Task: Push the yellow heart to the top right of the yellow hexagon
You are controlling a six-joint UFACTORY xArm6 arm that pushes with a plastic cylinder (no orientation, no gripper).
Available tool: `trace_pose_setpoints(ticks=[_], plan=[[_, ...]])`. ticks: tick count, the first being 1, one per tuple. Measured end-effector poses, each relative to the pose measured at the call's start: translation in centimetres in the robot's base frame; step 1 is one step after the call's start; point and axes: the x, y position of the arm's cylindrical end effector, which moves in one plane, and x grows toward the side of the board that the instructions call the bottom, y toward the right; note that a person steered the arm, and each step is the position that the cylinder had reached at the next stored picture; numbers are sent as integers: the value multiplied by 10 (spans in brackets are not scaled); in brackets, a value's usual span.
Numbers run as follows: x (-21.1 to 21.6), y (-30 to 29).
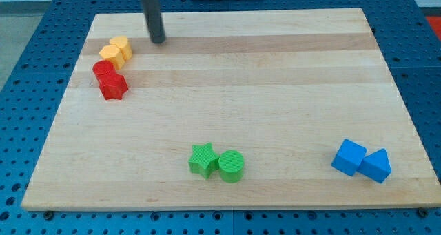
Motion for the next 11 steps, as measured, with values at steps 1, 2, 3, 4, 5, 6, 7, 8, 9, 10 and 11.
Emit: trace_pose_setpoints(ticks=[1,2,3,4,5,6,7,8,9,10,11], plan=[[8,-16],[-2,-25],[-23,-32],[-24,-33],[-24,-73],[-24,-75],[-22,-73],[-15,-68],[-15,-68],[6,-68],[23,-68]])
